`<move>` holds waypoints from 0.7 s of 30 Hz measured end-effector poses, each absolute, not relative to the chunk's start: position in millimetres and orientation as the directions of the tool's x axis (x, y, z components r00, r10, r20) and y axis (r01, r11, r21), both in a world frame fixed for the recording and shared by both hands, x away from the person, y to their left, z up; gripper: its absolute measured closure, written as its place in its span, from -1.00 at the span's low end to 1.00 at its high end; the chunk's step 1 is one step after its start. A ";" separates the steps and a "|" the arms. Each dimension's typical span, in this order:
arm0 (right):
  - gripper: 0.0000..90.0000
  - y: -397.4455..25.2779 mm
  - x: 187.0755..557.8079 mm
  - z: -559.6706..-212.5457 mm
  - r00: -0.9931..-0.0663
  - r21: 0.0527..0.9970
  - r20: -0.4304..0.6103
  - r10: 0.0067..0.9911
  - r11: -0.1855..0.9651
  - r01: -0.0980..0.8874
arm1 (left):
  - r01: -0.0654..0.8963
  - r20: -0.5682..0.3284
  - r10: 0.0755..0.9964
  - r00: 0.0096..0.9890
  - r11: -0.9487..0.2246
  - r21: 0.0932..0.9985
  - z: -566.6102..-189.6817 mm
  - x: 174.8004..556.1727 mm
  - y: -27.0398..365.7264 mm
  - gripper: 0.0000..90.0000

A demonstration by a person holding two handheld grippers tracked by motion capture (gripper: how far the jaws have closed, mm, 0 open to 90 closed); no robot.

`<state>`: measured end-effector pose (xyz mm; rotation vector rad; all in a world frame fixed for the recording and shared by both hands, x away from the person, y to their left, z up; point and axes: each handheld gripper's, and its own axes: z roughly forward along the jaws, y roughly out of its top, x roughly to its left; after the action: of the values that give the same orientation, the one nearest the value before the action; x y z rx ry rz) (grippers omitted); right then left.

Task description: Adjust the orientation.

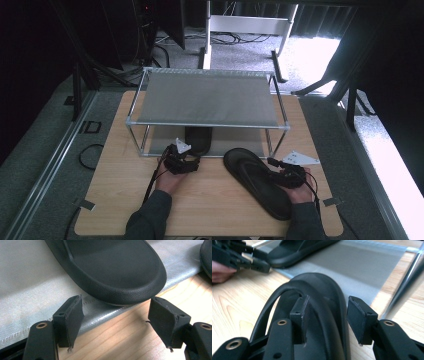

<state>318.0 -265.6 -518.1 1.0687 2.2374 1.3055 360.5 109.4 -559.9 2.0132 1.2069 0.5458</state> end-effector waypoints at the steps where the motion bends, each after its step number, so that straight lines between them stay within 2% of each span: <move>1: 0.18 -263.6 318.1 -519.1 -0.662 0.844 0.067 0.746 0.311 0.437 | 0.579 -0.005 0.881 0.473 -0.306 0.756 -559.9 360.5 109.4 -0.36; 11: 0.40 -249.3 322.6 -529.4 -0.652 0.790 -0.029 0.758 0.417 0.449 | 0.579 -0.004 0.881 0.473 -0.307 0.756 -559.9 360.5 109.4 -0.36; 13: 0.50 -249.6 324.0 -530.6 -0.640 0.785 -0.029 0.768 0.414 0.460 | 0.578 -0.004 0.881 0.473 -0.307 0.756 -559.9 360.5 109.4 -0.36; 21: 0.56 -249.1 322.4 -527.4 -0.644 0.803 -0.022 0.765 0.397 0.445 | 0.578 -0.005 0.881 0.473 -0.306 0.756 -559.9 360.5 109.5 -0.36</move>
<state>322.4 -249.1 -527.4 1.0419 2.2712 1.1286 360.5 109.5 -559.9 2.0128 1.2073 0.5461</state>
